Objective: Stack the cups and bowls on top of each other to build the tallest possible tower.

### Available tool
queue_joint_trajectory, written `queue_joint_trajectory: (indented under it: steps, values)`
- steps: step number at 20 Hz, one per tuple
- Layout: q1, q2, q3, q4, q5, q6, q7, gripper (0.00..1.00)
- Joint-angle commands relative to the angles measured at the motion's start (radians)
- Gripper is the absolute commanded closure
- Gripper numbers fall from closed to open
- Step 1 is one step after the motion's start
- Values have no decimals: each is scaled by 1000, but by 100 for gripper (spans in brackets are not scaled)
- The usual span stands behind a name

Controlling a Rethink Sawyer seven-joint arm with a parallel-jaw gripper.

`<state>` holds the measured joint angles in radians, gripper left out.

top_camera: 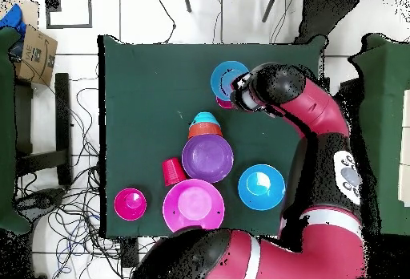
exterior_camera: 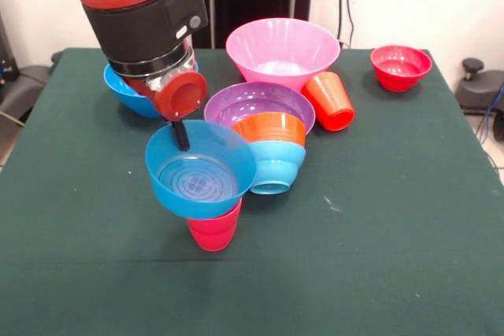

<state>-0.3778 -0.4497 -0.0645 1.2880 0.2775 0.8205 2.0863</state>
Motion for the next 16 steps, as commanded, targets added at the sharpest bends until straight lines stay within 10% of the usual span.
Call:
queue_joint_trajectory:
  steps: [1, 16]
  values:
    - [-7, 67, 84, 81, 22, -86, 115, 100]
    - [11, 33, 77, 74, 55, -5, 150, 100]
